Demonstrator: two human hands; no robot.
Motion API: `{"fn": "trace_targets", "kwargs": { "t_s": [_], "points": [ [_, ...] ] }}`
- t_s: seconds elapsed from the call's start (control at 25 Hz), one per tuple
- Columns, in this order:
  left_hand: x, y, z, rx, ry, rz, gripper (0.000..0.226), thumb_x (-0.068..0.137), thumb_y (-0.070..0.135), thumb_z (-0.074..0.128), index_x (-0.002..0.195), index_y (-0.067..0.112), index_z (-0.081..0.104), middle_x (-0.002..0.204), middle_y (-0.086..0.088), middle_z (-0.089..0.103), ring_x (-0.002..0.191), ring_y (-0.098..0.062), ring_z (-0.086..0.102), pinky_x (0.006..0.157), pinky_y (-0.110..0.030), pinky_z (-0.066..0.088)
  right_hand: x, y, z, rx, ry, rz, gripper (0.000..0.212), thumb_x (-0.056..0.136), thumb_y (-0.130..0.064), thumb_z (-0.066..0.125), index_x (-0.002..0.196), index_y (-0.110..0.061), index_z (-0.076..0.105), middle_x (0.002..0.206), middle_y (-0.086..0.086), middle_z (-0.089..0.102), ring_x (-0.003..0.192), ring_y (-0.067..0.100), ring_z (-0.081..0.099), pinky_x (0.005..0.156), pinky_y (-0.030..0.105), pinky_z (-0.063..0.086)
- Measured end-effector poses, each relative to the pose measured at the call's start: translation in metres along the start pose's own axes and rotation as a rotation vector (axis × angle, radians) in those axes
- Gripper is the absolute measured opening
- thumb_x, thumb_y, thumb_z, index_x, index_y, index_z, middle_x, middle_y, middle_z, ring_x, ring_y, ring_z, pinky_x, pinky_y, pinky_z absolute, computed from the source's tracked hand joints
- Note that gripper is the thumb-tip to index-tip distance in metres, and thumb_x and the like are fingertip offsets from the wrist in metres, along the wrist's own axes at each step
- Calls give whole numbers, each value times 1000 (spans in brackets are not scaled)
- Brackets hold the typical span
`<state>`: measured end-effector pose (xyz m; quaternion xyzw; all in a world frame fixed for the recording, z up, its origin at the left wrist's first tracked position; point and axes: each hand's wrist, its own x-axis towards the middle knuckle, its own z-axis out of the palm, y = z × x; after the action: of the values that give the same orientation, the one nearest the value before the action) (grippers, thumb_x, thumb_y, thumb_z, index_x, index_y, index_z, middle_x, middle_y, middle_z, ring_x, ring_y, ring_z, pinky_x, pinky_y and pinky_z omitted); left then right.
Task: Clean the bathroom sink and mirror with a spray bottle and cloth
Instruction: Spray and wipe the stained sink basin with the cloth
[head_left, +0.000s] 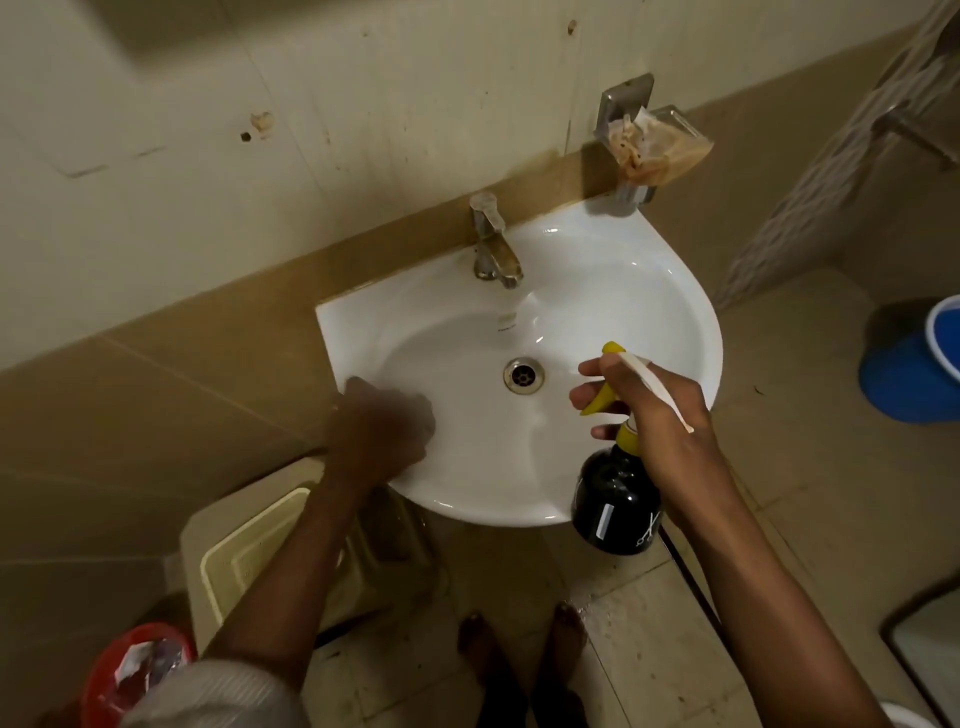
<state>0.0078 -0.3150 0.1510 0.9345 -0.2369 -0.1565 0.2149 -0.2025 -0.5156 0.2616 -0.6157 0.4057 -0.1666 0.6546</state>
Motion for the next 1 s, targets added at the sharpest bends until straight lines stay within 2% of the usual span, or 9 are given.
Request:
{"fn": "trace_targets", "kwargs": {
  "t_s": [0.16, 0.24, 0.36, 0.48, 0.64, 0.76, 0.84, 0.88, 1.0],
  "points": [
    [-67, 37, 21, -213, -26, -137, 64, 39, 56, 65, 91, 18, 65, 105, -2, 40, 92, -18, 49, 74, -25, 44, -2, 0, -6, 12, -8, 2, 29, 107, -33, 57, 103, -16, 80, 82, 1, 79, 79, 10, 74, 72, 29, 61],
    [-90, 54, 35, -232, 9, -164, 49, 49, 44, 76, 89, 20, 62, 105, -1, 40, 94, -19, 47, 77, -29, 43, -3, 0, -14, 22, 14, 6, 29, 106, -33, 57, 102, -16, 80, 81, 2, 80, 81, 14, 75, 74, 32, 62],
    [-109, 87, 62, -125, 33, -201, 52, 60, 49, 75, 103, 21, 65, 106, 1, 40, 104, -25, 49, 87, -37, 46, -3, -2, -32, 58, 86, 18, 29, 105, -33, 58, 102, -15, 80, 81, 2, 80, 82, 14, 75, 76, 34, 61],
    [-126, 144, 82, -175, -112, -163, 49, 67, 42, 69, 111, 26, 53, 106, 6, 31, 109, -19, 41, 84, -34, 33, -1, -6, -58, 76, 164, 7, 31, 106, -38, 57, 102, -17, 80, 85, 4, 81, 85, 14, 76, 75, 32, 61],
    [-122, 195, 99, -184, -247, -70, 56, 69, 43, 67, 118, 26, 46, 116, 3, 32, 115, -20, 37, 95, -38, 33, 6, -13, -94, 126, 276, -9, 32, 105, -40, 57, 104, -17, 80, 89, 6, 82, 89, 20, 77, 78, 36, 57],
    [-104, 219, 100, -411, -580, -114, 40, 66, 39, 70, 100, 33, 51, 115, 4, 43, 113, -22, 45, 99, -41, 40, 10, -22, -112, 174, 344, -9, 31, 104, -41, 58, 95, -22, 79, 88, 0, 84, 90, 18, 79, 81, 37, 56],
    [-98, 225, 90, -696, -731, -105, 42, 56, 36, 73, 94, 32, 57, 110, 1, 58, 102, -21, 60, 87, -44, 55, 14, -27, -119, 204, 355, -9, 33, 105, -40, 57, 88, -27, 81, 89, -5, 84, 88, 14, 80, 83, 38, 54],
    [-94, 219, 86, -801, -707, -114, 45, 58, 31, 74, 100, 28, 59, 104, 0, 60, 91, -15, 64, 76, -36, 59, 16, -29, -122, 213, 346, -5, 36, 105, -40, 56, 84, -30, 83, 88, -6, 84, 86, 12, 80, 83, 38, 53],
    [-67, 176, 68, -1012, -327, -239, 36, 80, 11, 75, 108, 18, 54, 72, -10, 59, 46, -17, 57, 38, -26, 45, 23, -33, -125, 214, 305, -2, 44, 106, -38, 53, 74, -39, 84, 86, -8, 84, 84, 12, 80, 84, 38, 54]
  ]
}}
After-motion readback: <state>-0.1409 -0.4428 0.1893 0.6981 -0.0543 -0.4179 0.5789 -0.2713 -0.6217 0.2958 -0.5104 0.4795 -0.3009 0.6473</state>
